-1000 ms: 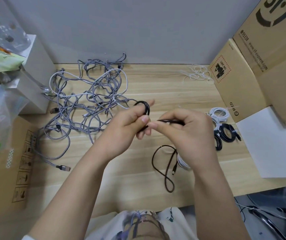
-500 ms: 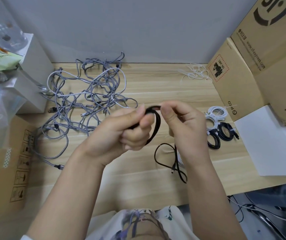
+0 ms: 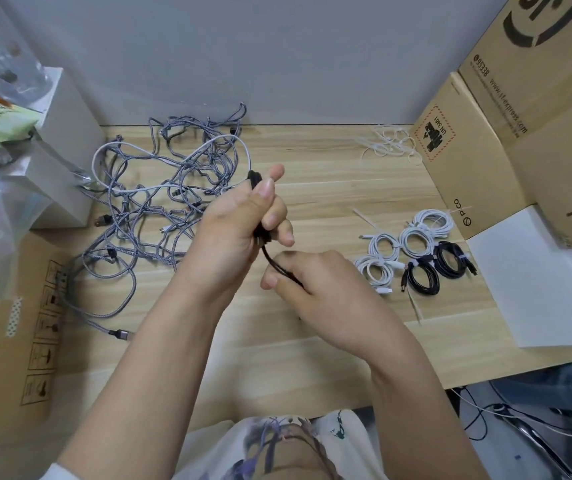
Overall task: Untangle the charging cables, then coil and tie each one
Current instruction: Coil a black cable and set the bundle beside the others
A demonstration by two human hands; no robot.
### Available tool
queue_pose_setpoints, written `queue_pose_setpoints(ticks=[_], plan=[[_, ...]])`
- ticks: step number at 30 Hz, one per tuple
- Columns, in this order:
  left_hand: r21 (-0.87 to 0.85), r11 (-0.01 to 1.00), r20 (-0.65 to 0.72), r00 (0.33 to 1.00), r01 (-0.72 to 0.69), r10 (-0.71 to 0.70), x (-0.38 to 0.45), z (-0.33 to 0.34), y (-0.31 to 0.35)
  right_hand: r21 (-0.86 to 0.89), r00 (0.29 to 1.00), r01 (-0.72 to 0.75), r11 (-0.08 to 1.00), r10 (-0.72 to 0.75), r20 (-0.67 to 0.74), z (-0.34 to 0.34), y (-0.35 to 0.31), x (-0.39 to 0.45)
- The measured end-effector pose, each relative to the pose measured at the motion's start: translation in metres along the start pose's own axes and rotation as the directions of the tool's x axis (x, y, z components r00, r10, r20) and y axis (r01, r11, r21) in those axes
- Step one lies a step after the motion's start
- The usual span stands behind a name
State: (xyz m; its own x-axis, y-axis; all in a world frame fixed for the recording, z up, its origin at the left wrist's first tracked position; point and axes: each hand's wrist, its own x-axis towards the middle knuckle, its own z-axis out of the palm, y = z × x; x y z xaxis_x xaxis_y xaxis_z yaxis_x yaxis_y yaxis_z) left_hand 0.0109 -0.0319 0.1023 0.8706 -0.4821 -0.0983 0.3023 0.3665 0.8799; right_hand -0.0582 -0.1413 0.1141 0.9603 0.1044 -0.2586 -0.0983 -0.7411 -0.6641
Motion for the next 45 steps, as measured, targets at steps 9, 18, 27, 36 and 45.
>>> queue_pose_setpoints(ticks=[9, 18, 27, 36, 45], plan=[[0.515, 0.857, -0.041, 0.999, 0.024, -0.004, -0.002, -0.012, -0.016, 0.149, 0.894, 0.156, 0.976, -0.076, -0.442, -0.005, -0.001, -0.004], [0.467, 0.872, 0.114, 0.969, 0.144, -0.221, -0.009, -0.008, -0.010, 0.153, 0.765, 0.246, 0.957, -0.095, -0.637, -0.007, 0.011, 0.004], [-0.075, 0.936, 0.516, 0.816, 0.344, -0.259, -0.010, -0.024, 0.000, 0.394, 0.858, 0.290, 0.872, -0.054, -0.511, -0.003, 0.014, 0.007], [-0.624, 0.635, 0.611, 0.791, 0.455, 0.034, -0.001, -0.025, 0.013, 0.466, 0.970, 0.145, 0.873, -0.033, -0.239, 0.007, 0.013, 0.009], [-0.166, 0.986, -0.086, 0.996, 0.003, -0.017, 0.004, -0.010, 0.008, 0.131, 0.979, 0.066, 0.989, -0.039, -0.198, 0.013, 0.003, 0.004]])
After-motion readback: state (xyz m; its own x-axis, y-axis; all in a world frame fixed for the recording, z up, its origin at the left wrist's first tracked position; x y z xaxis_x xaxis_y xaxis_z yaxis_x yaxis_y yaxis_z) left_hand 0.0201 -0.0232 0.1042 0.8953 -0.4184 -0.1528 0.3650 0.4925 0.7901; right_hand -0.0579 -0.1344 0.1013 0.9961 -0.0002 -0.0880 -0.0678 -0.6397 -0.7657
